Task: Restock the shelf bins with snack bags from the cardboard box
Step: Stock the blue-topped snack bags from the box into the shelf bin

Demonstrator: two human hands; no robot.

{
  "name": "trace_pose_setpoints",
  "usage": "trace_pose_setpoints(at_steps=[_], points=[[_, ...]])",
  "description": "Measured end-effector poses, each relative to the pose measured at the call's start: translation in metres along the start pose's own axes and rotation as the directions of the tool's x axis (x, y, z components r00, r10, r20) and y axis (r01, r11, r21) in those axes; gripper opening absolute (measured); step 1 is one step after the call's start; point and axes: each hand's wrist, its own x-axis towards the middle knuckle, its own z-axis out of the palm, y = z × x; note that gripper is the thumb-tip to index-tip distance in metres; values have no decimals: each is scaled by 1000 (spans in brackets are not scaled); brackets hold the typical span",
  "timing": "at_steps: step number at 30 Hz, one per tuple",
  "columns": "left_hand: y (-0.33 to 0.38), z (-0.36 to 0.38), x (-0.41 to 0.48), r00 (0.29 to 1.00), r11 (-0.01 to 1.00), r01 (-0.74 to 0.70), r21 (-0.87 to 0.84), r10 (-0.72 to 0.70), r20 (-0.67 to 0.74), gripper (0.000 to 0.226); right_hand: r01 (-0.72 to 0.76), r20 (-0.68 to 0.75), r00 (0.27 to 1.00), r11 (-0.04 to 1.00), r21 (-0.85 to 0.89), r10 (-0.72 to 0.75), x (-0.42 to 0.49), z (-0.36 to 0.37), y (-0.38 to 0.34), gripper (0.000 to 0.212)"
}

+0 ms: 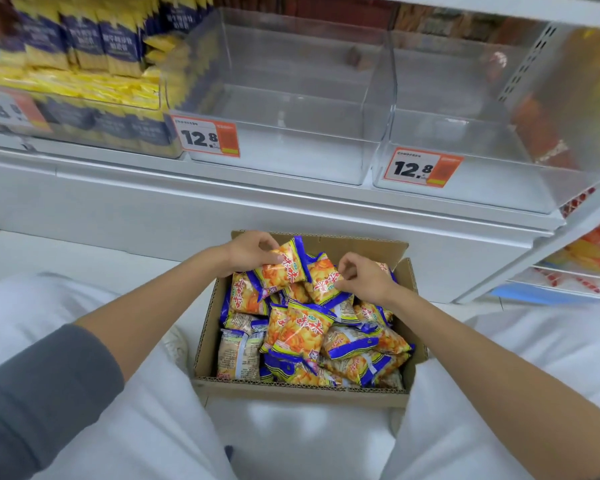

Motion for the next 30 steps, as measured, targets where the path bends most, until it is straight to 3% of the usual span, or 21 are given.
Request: trace_pose_setpoints(at_steps=[3, 6, 9, 11, 15, 17, 20, 22, 25, 27, 30], points=[[3, 0, -1, 999, 999, -4, -42, 2, -47, 29, 37, -197, 980, 984, 174, -2, -1, -15, -17, 23], [11, -2, -7, 983, 974, -81, -212, 42, -180, 27, 177, -355, 931, 951, 254, -78, -9, -54, -50, 31], [23, -5, -14, 965, 931, -143, -335, 56, -256, 38, 226, -134, 972, 920, 319, -192, -28, -83, -79, 40], [31, -4, -20, 978, 920, -138, -368, 67, -199, 39, 228, -4, 970, 909, 348, -242, -36, -84, -91, 48], [44, 7, -31, 988, 824, -28, -566, 107, 107, 40, 318, -109, 948, 893, 319, -299, -31, -68, -101, 52], [47, 13, -31, 980, 840, -46, -540, 143, 138, 49, 323, -130, 946, 880, 349, -296, -28, -60, -102, 53], [49, 15, -27, 987, 827, -86, -556, 147, 66, 65, 361, -209, 930, 865, 349, -304, -24, -54, -103, 57], [48, 11, -23, 990, 800, -133, -585, 135, -40, 63, 315, -214, 944, 877, 362, -251, -21, -54, -102, 74], [49, 5, -20, 982, 745, -188, -640, 135, -131, 57, 85, 6, 995, 877, 472, -100, -21, -52, -100, 117], [53, 3, -22, 974, 749, -226, -623, 176, -142, 51, 27, 87, 992, 820, 572, -94, -20, -47, -100, 113], [61, -3, -28, 955, 834, -295, -466, 248, -161, 45, 39, 49, 994, 744, 667, -96, -18, -44, -112, 101]])
